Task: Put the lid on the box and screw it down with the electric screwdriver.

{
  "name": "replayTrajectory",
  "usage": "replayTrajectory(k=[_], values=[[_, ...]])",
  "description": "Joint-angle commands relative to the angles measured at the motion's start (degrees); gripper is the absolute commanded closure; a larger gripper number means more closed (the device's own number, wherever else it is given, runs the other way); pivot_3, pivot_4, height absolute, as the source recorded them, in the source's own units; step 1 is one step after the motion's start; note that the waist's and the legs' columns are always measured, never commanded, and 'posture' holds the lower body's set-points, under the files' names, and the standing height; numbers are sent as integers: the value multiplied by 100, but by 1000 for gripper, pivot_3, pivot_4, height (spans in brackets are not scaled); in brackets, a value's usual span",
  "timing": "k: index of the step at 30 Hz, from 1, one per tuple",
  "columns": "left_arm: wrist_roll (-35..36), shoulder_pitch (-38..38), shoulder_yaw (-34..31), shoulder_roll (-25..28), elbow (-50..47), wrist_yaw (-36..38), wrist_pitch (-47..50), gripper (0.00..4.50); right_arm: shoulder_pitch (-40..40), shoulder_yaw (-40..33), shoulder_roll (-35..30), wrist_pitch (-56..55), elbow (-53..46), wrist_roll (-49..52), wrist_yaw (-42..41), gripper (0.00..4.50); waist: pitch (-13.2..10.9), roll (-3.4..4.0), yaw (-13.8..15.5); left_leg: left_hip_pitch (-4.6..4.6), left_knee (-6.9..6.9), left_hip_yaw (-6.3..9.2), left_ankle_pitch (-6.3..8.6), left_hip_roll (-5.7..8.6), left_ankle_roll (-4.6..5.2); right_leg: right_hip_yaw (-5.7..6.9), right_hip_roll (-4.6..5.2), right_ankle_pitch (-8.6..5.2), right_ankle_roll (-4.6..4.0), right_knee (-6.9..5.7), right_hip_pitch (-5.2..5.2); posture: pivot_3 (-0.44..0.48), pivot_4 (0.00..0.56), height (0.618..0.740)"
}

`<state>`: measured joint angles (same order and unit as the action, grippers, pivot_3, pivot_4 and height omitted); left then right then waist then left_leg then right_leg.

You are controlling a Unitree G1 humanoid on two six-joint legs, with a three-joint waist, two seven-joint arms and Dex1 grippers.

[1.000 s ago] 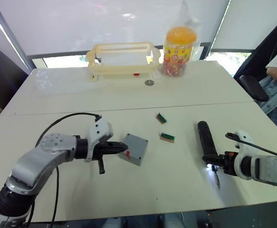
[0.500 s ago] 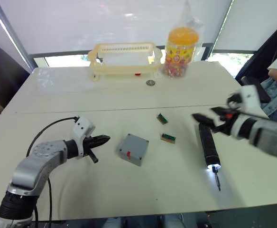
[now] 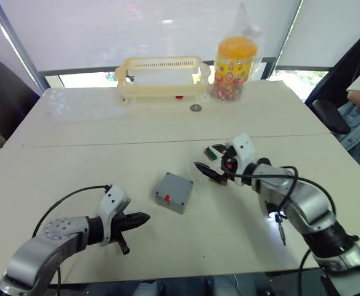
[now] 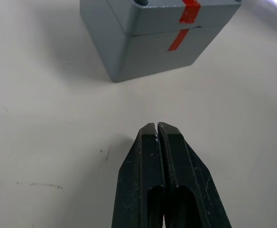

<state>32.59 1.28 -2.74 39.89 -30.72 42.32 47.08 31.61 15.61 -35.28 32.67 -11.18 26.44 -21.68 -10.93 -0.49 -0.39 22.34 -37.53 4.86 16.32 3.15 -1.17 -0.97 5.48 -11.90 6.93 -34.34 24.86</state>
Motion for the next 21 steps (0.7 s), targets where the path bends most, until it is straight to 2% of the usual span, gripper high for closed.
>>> replayTrajectory(k=[1, 6, 10, 21], values=[[-5, -42, 128, -128, -185, -154, -53, 4500, 285, 322, 197, -422, 567, -677, -500, 147, 1, 0, -24, 0, 0, -3, 0, 3, 0, -3, 0, 1, 0, 2, 0, 0, 150, 740], [-238, -142, 372, -342, -1, -363, -243, 4500, 514, 632, 415, -705, 1164, -1370, -998, 147, 1, 0, -31, -1, 1, -7, -1, 6, -2, -6, 4, 4, -3, -4, 6, 0, 150, 740], [-556, -386, 476, -527, 359, -538, -568, 4500, 533, 584, 527, -769, 1217, -1586, -1303, 147, 2, 1, -26, -1, 2, -5, -6, 8, -11, -3, 0, 7, -6, -15, 12, 0, 150, 740], [-883, -1159, 652, -710, 1125, -321, -1023, 4500, -200, 166, 390, 178, -307, -1563, -1515, 147, 3, -1, -24, -2, 1, -4, -9, 8, -17, -3, 0, 8, -7, -33, 20, 0, 150, 740]])
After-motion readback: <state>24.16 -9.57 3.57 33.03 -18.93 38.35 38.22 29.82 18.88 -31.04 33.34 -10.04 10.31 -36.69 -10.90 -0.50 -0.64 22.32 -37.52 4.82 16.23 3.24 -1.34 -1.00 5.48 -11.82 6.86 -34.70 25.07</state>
